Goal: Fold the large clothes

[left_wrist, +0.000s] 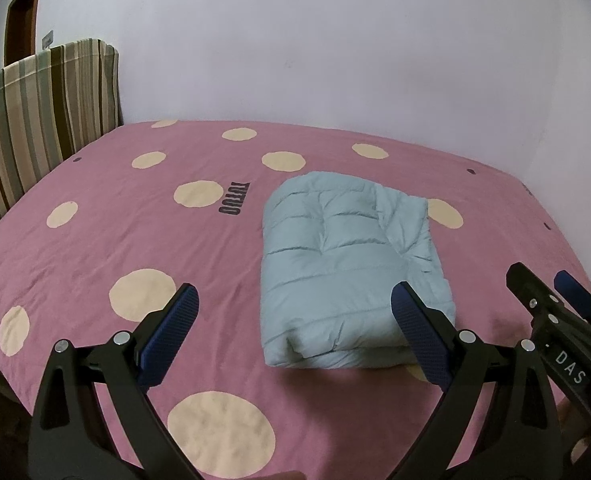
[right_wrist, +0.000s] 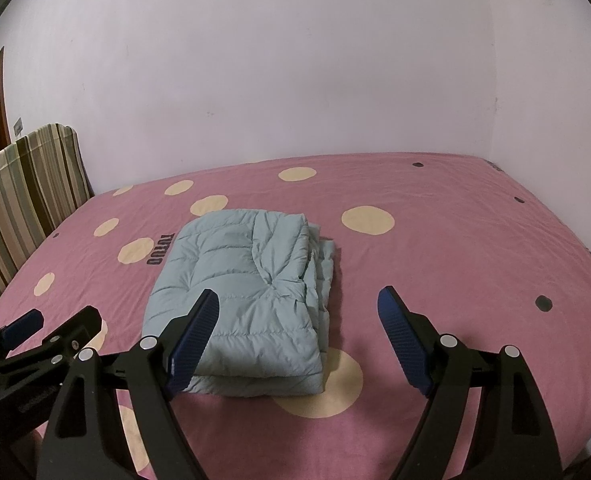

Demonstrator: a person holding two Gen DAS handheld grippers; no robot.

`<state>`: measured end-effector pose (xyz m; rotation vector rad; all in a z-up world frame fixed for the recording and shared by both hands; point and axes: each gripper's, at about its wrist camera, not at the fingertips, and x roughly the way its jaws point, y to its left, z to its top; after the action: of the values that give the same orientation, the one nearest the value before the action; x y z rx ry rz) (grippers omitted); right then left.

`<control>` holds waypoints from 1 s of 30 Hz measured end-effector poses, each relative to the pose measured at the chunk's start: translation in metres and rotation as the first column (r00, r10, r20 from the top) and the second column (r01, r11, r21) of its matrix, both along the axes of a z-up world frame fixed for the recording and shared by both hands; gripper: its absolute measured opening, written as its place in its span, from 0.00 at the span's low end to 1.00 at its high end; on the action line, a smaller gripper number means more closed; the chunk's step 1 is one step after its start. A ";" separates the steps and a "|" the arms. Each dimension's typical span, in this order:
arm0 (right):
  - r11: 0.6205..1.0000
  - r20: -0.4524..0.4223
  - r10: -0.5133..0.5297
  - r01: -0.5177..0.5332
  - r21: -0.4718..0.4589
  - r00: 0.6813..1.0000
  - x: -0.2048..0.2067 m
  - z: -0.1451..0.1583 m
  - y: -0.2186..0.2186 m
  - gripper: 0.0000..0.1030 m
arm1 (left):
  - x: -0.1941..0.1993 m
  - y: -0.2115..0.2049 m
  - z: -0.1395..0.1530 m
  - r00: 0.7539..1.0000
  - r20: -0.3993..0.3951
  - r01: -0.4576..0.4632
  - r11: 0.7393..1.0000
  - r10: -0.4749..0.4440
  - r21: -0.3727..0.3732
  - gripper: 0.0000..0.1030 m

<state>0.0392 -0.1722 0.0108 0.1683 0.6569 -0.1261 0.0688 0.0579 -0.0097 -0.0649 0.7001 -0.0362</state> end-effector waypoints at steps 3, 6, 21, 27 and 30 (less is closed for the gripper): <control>1.000 0.000 0.001 -0.001 0.001 1.000 0.000 0.000 -0.001 0.78 | 0.000 0.000 0.001 1.000 0.005 0.006 1.000 -0.006 0.001 0.94; 1.000 0.000 0.002 -0.002 -0.001 1.000 0.000 0.000 -0.001 0.78 | 0.000 0.001 0.002 1.000 0.007 0.008 1.000 -0.008 0.000 0.94; 1.000 -0.008 0.001 -0.001 0.001 1.000 0.002 -0.006 0.000 0.78 | 0.004 -0.001 -0.002 1.000 0.016 -0.008 1.000 0.007 0.020 0.98; 1.000 -0.024 0.006 -0.006 -0.001 1.000 0.010 -0.014 -0.003 0.78 | 0.015 -0.001 -0.009 1.000 0.001 -0.007 1.000 0.007 0.013 0.98; 1.000 -0.032 -0.001 0.001 -0.004 0.999 0.015 -0.019 -0.009 0.78 | 0.023 0.000 -0.014 1.000 -0.006 -0.013 1.000 0.013 0.022 0.98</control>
<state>0.0545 -0.1815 -0.0079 0.1634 0.6889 -0.1313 0.0922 0.0584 -0.0233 -0.0486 0.7057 -0.0160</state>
